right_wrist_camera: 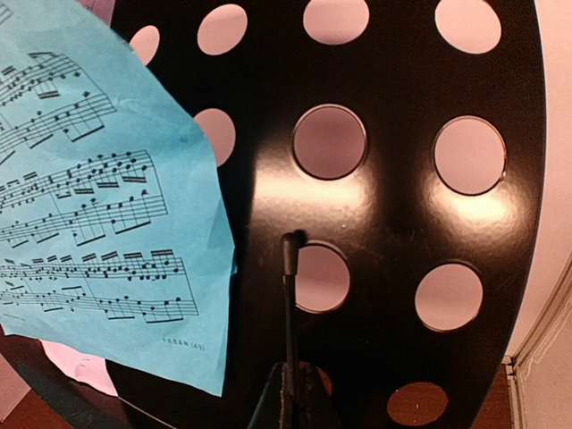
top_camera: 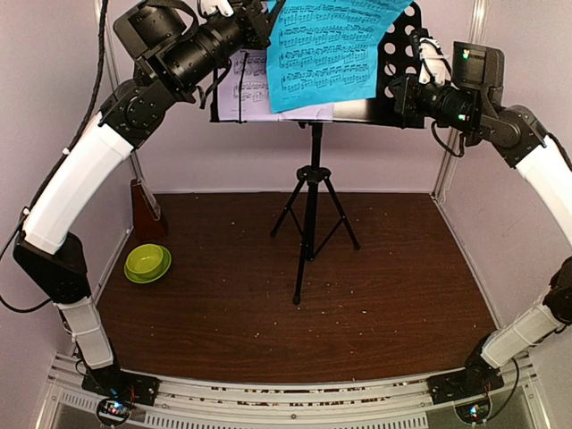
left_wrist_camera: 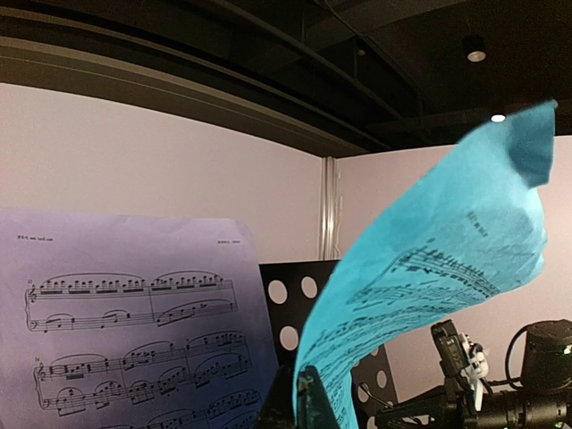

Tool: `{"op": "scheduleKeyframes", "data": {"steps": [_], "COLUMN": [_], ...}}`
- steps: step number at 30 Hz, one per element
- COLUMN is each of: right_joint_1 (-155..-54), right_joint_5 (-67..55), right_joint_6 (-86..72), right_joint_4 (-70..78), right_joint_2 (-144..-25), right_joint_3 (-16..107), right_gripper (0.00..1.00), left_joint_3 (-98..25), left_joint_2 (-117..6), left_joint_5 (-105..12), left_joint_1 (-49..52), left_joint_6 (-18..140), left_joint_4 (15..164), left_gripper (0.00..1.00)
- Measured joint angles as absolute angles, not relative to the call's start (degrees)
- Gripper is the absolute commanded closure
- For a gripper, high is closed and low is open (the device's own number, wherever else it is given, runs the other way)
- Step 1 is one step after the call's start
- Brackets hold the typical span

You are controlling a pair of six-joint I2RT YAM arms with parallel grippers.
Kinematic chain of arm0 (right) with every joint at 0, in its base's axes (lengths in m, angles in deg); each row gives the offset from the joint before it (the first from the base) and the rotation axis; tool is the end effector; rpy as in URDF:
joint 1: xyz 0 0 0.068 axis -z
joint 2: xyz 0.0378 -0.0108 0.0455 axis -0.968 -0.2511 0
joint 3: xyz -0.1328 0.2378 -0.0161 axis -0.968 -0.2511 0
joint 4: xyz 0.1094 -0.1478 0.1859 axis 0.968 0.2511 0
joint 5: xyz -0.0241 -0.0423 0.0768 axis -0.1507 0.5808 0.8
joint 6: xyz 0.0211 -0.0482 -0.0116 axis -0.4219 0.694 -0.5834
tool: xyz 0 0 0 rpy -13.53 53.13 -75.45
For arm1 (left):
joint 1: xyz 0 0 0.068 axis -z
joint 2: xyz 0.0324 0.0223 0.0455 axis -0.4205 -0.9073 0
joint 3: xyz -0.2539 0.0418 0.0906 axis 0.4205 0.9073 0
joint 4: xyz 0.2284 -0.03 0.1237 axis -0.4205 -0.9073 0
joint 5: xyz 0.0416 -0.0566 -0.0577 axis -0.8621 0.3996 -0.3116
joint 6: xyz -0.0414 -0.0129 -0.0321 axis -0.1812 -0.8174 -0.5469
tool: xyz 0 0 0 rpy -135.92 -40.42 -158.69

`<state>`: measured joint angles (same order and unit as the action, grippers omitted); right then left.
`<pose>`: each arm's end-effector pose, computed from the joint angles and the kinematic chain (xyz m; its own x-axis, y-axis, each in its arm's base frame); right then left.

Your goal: Set up the instrument practice props

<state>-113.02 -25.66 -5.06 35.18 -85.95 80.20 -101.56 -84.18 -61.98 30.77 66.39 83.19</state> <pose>0.2283 0.1659 0.5355 -0.0939 0.0367 -0.9949 -0.4233 0.9030 0.0733 0.2033 -0.2895 0.6056 0.1877 -0.4648 -0.8653 0.7827 0.6030 -0.1542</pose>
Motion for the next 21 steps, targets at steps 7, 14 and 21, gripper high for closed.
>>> {"op": "scheduleKeyframes", "data": {"steps": [7, 14, 21], "right_joint_1": [-113.0, -113.0, -113.0], "right_joint_5": [-23.2, -20.7, -18.6], "right_joint_6": [-3.5, -1.2, 0.6], "right_joint_4": [24.6, 18.6, 14.8], "right_joint_2": [-79.5, -78.7, -78.8], "right_joint_3": [69.0, 65.8, 64.5], "right_gripper": [1.0, 1.0, 1.0], "left_joint_3": [-101.2, -101.3, -103.7], "left_joint_2": [-84.2, -84.5, -88.3], "left_joint_5": [-64.1, -63.6, -62.3], "left_joint_1": [30.6, 30.4, 30.1], "left_joint_6": [67.0, 67.0, 66.8], "left_joint_4": [84.4, 86.0, 87.5], "left_gripper": [1.0, 1.0, 1.0]}}
